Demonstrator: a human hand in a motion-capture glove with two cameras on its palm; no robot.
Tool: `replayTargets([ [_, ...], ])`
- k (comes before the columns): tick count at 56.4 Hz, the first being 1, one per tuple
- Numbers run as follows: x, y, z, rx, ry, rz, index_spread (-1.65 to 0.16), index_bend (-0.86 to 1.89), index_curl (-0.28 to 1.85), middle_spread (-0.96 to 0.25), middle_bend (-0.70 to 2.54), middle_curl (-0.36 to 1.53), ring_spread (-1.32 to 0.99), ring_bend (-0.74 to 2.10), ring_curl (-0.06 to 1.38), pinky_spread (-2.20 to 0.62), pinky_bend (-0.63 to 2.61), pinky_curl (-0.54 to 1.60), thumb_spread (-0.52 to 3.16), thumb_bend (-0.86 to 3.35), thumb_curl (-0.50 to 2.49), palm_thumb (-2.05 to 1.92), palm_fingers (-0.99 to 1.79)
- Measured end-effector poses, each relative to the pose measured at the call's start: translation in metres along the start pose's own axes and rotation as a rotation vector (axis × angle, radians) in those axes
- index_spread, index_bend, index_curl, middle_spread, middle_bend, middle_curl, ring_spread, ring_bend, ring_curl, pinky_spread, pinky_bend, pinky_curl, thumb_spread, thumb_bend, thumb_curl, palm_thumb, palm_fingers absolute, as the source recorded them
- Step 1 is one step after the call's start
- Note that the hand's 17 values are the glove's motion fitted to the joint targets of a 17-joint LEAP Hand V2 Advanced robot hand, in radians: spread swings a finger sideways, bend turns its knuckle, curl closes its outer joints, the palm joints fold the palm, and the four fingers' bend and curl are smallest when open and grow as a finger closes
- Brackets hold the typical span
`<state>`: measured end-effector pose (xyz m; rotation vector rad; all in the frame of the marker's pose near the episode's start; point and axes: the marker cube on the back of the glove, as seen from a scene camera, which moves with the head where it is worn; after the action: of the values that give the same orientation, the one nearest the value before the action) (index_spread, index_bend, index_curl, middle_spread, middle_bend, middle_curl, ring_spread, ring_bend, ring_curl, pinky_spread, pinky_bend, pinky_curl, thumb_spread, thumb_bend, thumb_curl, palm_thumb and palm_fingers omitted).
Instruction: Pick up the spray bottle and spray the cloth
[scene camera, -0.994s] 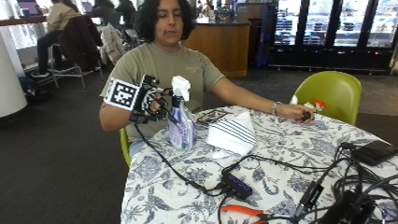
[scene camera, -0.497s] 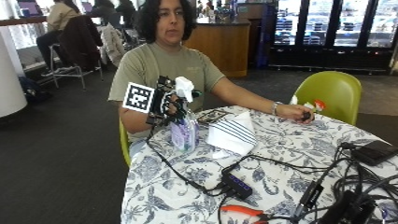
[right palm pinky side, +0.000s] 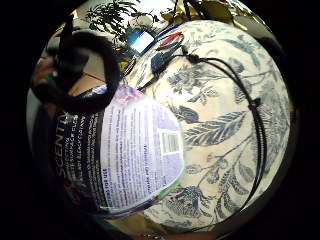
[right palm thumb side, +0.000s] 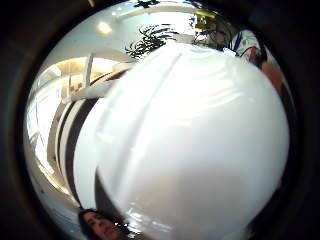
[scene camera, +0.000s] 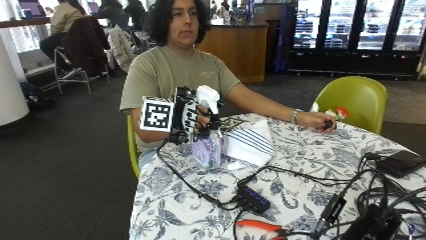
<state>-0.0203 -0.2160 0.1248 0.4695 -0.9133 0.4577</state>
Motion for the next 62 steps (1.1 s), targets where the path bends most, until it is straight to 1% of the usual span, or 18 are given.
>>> replayTargets([
  [1,-0.002,0.0,-0.001,-0.024,-0.027,0.026,-0.19,0.14,0.23,0.04,0.25,0.37,-0.06,0.52,0.35,0.07,0.22,0.34,0.83,-0.03,0.49,0.9,0.8],
  [2,-0.003,0.0,-0.002,-0.037,-0.056,0.039,-0.21,0.19,0.25,0.01,0.26,0.38,-0.08,0.55,0.37,0.05,0.2,0.34,0.84,0.0,0.5,0.94,0.94],
  [3,-0.005,0.0,-0.003,-0.039,-0.083,0.04,-0.21,0.18,0.25,0.01,0.26,0.37,-0.09,0.54,0.35,0.05,0.18,0.32,0.83,-0.01,0.51,0.94,0.96],
  [6,-0.01,-0.004,-0.006,0.002,-0.135,0.018,-0.23,0.19,0.27,-0.03,0.26,0.38,-0.11,0.55,0.36,0.02,0.16,0.32,0.8,-0.01,0.52,0.96,1.05],
  [7,-0.012,-0.005,-0.007,0.025,-0.141,0.004,-0.24,0.17,0.28,-0.06,0.29,0.4,-0.13,0.57,0.38,-0.03,0.25,0.35,0.73,0.0,0.54,1.0,1.23],
  [9,-0.016,-0.005,-0.01,0.049,-0.143,-0.034,-0.24,0.15,0.29,-0.09,0.33,0.42,-0.14,0.58,0.4,-0.08,0.29,0.36,0.68,-0.01,0.55,1.02,1.26],
  [10,-0.019,-0.004,-0.013,0.042,-0.141,-0.048,-0.25,0.16,0.3,-0.1,0.36,0.43,-0.15,0.59,0.41,-0.11,0.31,0.38,0.65,-0.01,0.56,1.02,1.32],
  [17,-0.054,-0.004,-0.036,-0.042,-0.088,-0.062,-0.26,0.2,0.36,-0.16,0.42,0.48,-0.18,0.63,0.45,-0.21,0.38,0.41,0.51,-0.03,0.59,1.03,1.36],
  [22,-0.084,-0.005,-0.05,-0.189,-0.004,-0.148,-0.27,0.24,0.4,-0.18,0.45,0.5,-0.19,0.66,0.46,-0.25,0.39,0.41,0.46,-0.04,0.61,1.0,1.37],
  [27,-0.106,-0.008,-0.053,-0.334,0.105,-0.154,-0.27,0.26,0.43,-0.2,0.48,0.51,-0.2,0.68,0.47,-0.26,0.4,0.42,0.43,-0.04,0.63,0.99,1.37],
  [36,-0.134,-0.012,-0.037,-0.637,0.35,-0.039,-0.28,0.28,0.47,-0.21,0.5,0.53,-0.21,0.7,0.49,-0.28,0.42,0.42,0.4,-0.03,0.66,0.98,1.36],
  [45,-0.135,-0.021,-0.012,-0.889,0.644,0.084,-0.28,0.26,0.5,-0.2,0.53,0.54,-0.21,0.71,0.49,-0.28,0.44,0.42,0.39,-0.03,0.68,0.97,1.35],
  [54,-0.11,-0.014,0.025,-1.029,1.047,0.201,-0.28,0.24,0.52,-0.19,0.54,0.55,-0.21,0.72,0.5,-0.28,0.44,0.42,0.39,-0.03,0.7,0.98,1.34],
  [62,-0.079,-0.008,0.05,-1.126,1.242,0.271,-0.28,0.23,0.54,-0.19,0.54,0.55,-0.21,0.73,0.5,-0.27,0.45,0.43,0.41,-0.03,0.72,0.98,1.34],
])
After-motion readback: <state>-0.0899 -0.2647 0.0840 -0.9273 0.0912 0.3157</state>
